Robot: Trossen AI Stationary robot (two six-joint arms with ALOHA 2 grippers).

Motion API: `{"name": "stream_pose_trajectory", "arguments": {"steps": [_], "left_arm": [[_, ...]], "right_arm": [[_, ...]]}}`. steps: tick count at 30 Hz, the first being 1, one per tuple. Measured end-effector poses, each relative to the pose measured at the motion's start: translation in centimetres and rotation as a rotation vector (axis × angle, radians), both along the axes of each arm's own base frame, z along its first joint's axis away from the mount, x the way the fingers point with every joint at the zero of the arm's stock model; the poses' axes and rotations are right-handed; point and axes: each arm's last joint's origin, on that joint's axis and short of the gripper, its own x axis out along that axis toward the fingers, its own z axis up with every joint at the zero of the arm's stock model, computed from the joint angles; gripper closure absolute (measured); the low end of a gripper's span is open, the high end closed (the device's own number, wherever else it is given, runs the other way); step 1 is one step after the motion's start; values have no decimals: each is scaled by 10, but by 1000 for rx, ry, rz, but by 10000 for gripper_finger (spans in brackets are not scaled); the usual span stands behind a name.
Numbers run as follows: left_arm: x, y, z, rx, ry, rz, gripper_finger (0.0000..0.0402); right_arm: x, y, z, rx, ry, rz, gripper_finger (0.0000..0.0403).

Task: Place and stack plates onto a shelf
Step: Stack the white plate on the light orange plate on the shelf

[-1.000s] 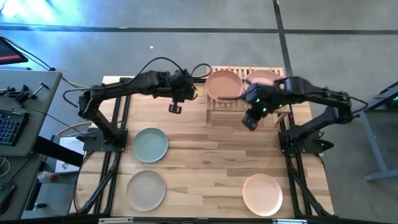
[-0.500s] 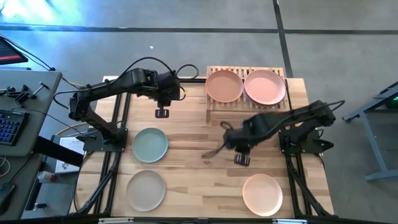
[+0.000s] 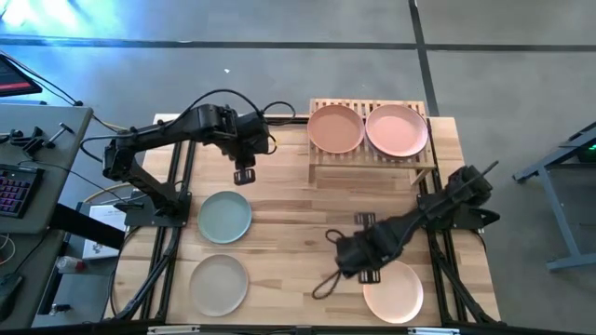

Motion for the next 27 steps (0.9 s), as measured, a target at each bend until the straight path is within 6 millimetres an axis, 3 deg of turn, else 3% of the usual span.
{"name": "stream_pose_trajectory", "arguments": {"steps": [13, 20, 27], "left_arm": [[5, -33, -1, -102, -5, 19, 343], [6, -50, -1, -126, -9, 48, 343], [7, -65, -1, -142, -11, 54, 343]], "right_arm": [[-42, 49, -56, 21, 48, 132, 329], [-53, 54, -89, 53, 53, 190, 329], [-60, 46, -109, 22, 85, 210, 329]]}}
